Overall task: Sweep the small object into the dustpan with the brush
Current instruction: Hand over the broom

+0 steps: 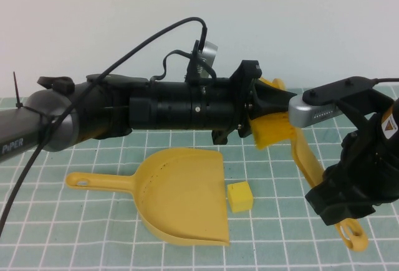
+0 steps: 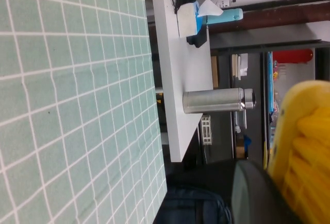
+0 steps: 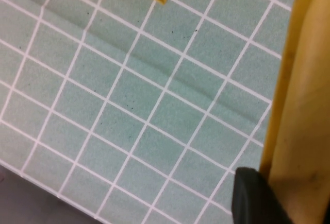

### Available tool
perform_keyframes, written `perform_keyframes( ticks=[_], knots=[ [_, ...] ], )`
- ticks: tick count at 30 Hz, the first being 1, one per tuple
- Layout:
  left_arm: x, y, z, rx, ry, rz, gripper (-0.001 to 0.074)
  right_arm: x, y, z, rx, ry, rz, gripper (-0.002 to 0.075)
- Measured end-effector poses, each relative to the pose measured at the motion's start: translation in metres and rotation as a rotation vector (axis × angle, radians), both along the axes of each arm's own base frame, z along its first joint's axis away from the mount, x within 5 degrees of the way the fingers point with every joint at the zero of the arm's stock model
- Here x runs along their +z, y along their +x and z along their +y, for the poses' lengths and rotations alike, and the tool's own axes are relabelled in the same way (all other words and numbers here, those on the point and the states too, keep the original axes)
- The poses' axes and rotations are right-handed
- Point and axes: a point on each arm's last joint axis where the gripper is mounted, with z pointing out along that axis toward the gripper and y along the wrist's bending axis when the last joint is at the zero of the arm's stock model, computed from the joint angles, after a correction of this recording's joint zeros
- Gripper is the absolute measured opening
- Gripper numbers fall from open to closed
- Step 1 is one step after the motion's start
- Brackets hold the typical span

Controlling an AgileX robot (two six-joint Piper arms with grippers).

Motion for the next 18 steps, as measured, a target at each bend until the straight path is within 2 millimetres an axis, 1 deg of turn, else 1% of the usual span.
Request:
perform_keyframes(
  ticks=[1,2,4,6,9,11,14,18],
  knots=[
    [0.0,0.0,0.0,-0.002,-0.001,0.0,0.0,0.0,0.0,0.0,-0.002,0.001,0.001,0.0189],
    [0.0,0.0,0.0,-0.002,-0.001,0.0,0.0159,0.0,0.0,0.0,-0.005,0.002,0.0,0.0191],
    [0.0,-0.001,0.0,-0.006,-0.003,-0.001,0.0159,0.0,0.0,0.0,-0.012,0.005,0.001,0.0206],
    [0.001,-0.001,0.0,-0.015,-0.007,-0.007,0.0159,0.0,0.0,0.001,-0.017,0.008,0.001,0.0245],
    [0.002,-0.004,-0.001,-0.049,-0.024,-0.012,0.0159,0.001,0.002,0.003,-0.014,0.034,-0.014,0.0349],
    [0.003,-0.005,-0.001,-0.058,-0.026,-0.018,0.0159,0.002,0.001,0.006,0.034,0.062,-0.028,0.0407],
    [0.003,-0.006,-0.001,-0.071,-0.033,-0.028,0.0158,0.008,-0.002,0.008,0.108,0.109,-0.053,0.0438],
    [0.004,-0.006,-0.001,-0.077,-0.046,-0.026,0.0158,0.02,-0.006,0.004,0.152,0.122,-0.114,0.0448]
  ],
)
